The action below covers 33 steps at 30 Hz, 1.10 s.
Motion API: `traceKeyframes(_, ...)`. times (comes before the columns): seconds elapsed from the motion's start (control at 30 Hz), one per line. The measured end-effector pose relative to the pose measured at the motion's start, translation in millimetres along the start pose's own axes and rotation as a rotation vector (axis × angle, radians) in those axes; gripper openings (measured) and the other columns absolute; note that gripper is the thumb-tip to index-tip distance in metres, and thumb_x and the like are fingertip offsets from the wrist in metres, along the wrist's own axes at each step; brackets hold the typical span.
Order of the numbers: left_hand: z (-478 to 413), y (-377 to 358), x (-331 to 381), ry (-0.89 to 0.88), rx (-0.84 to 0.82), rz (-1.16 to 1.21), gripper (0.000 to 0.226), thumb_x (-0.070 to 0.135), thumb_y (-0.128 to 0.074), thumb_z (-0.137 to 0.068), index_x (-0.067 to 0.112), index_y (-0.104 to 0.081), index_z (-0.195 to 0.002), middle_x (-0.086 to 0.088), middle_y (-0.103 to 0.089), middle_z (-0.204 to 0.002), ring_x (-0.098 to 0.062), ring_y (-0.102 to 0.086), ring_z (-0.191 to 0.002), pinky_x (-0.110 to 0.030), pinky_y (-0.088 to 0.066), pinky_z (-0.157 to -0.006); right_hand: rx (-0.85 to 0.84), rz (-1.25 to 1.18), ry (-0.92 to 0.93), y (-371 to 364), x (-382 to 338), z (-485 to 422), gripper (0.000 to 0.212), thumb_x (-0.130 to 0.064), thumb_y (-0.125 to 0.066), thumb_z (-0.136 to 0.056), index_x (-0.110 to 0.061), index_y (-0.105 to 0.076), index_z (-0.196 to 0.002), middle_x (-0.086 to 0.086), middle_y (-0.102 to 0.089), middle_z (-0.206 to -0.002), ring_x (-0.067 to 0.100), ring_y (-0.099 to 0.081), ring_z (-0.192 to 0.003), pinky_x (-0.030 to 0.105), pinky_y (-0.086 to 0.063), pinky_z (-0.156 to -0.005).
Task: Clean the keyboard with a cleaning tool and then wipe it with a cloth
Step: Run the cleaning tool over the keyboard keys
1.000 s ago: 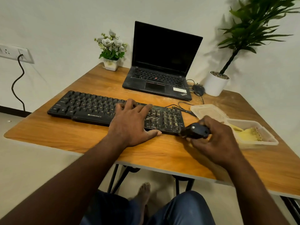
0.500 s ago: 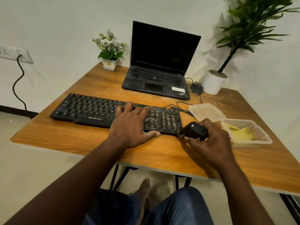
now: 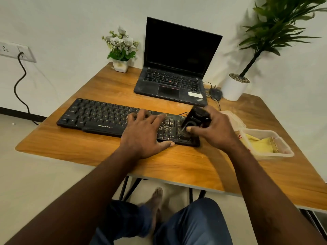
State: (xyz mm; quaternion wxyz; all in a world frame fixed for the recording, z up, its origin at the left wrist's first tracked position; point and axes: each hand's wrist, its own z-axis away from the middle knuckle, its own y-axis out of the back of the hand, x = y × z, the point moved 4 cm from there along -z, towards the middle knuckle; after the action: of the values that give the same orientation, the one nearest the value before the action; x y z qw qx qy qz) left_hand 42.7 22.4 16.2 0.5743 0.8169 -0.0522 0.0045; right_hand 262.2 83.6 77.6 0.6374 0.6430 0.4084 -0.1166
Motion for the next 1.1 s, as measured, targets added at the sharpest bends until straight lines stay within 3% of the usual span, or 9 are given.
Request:
traceKeyframes(0.07, -0.5, -0.6, -0.2, 0.003, -0.008, 0.005, 0.099, 0.095, -0.028, -0.08, 0.034, -0.025, -0.157, 0.006, -0.052, -0.148, -0.023, -0.033, -0.134, -0.051, -0.03, -0.106, -0.098, 0.03, 0.029, -9.1, -1.6, -2.4, 0.045, -0.02, -0.09, -0.076, -0.027, -0.06, -0.109, -0.011, -0.07, -0.104, 0.0, -0.066, -0.094, 0.018, -0.053, -0.071)
traceKeyframes(0.23, -0.4, -0.9, 1.0, 0.005, -0.015, 0.008, 0.099, 0.095, -0.028, -0.08, 0.033, -0.023, -0.158, 0.006, -0.051, -0.149, -0.023, -0.032, -0.136, -0.051, -0.027, -0.107, 0.128, 0.104, -0.028, 4.0, 1.2, -27.1, 0.05, -0.021, -0.088, -0.079, -0.025, -0.058, -0.119, -0.008, -0.068, -0.111, 0.008, -0.064, -0.096, 0.012, -0.044, -0.066)
traceKeyframes(0.4, -1.1, -1.9, -0.4, 0.01, -0.028, 0.014, 0.1, 0.095, -0.028, -0.08, 0.033, -0.02, -0.158, 0.005, -0.049, -0.152, -0.025, -0.031, -0.138, -0.052, -0.027, -0.109, -0.096, 0.113, 0.089, -16.2, -11.6, -23.4, 0.042, -0.021, -0.089, -0.077, -0.03, -0.057, -0.104, -0.013, -0.068, -0.1, -0.001, -0.066, -0.091, 0.014, -0.049, -0.067)
traceKeyframes(0.53, -2.3, -2.2, -0.5, 0.006, -0.028, 0.002, 0.099, 0.094, -0.029, -0.08, 0.033, -0.021, -0.158, 0.005, -0.05, -0.151, -0.024, -0.031, -0.137, -0.052, -0.026, -0.109, 0.085, 0.118, -0.012, 4.7, 4.1, -30.5, 0.052, -0.019, -0.089, -0.078, -0.025, -0.06, -0.12, -0.008, -0.067, -0.111, 0.01, -0.066, -0.096, 0.011, -0.043, -0.069)
traceKeyframes(0.6, -2.2, -1.9, -0.3, 0.007, -0.023, -0.003, 0.1, 0.094, -0.029, -0.08, 0.033, -0.022, -0.158, 0.005, -0.051, -0.15, -0.024, -0.031, -0.137, -0.053, -0.026, -0.108, 0.123, 0.13, -0.003, 8.1, 4.4, -30.8, 0.05, -0.019, -0.089, -0.077, -0.025, -0.06, -0.118, -0.011, -0.067, -0.107, 0.01, -0.066, -0.094, 0.011, -0.043, -0.068)
traceKeyframes(0.73, -1.8, -2.4, -1.1, 0.014, -0.042, 0.005, 0.101, 0.094, -0.03, -0.08, 0.033, -0.019, -0.16, 0.004, -0.048, -0.153, -0.024, -0.029, -0.139, -0.054, -0.026, -0.11, -0.077, 0.102, 0.102, -18.1, -11.0, -25.3, 0.041, -0.021, -0.089, -0.078, -0.025, -0.059, -0.105, -0.012, -0.068, -0.1, 0.002, -0.065, -0.09, 0.015, -0.049, -0.068)
traceKeyframes(0.87, -2.1, -1.4, -0.4, 0.016, -0.054, 0.0, 0.101, 0.094, -0.029, -0.08, 0.033, -0.017, -0.16, 0.004, -0.047, -0.154, -0.024, -0.028, -0.14, -0.054, -0.025, -0.111, 0.103, 0.114, -0.007, -0.2, 3.8, -43.6, 0.047, -0.018, -0.088, -0.079, -0.027, -0.059, -0.116, -0.004, -0.068, -0.113, 0.012, -0.065, -0.101, 0.012, -0.043, -0.069)
traceKeyframes(0.93, -1.4, -0.9, 0.2, 0.02, -0.054, 0.004, 0.1, 0.094, -0.03, -0.08, 0.033, -0.017, -0.159, 0.005, -0.047, -0.153, -0.024, -0.028, -0.14, -0.053, -0.024, -0.111, 0.153, 0.112, -0.037, 7.3, 8.0, -47.6, 0.049, -0.019, -0.089, -0.078, -0.024, -0.06, -0.117, -0.006, -0.067, -0.109, 0.015, -0.065, -0.103, 0.013, -0.043, -0.068)
traceKeyframes(1.1, -2.0, -1.8, -1.0, 0.022, -0.054, 0.015, 0.1, 0.094, -0.031, -0.08, 0.034, -0.016, -0.159, 0.006, -0.047, -0.153, -0.023, -0.027, -0.139, -0.053, -0.025, -0.111, -0.074, 0.121, 0.087, -21.2, -12.2, -47.4, 0.046, -0.023, -0.089, -0.077, -0.025, -0.06, -0.113, -0.008, -0.069, -0.107, 0.006, -0.067, -0.094, 0.021, -0.056, -0.072)
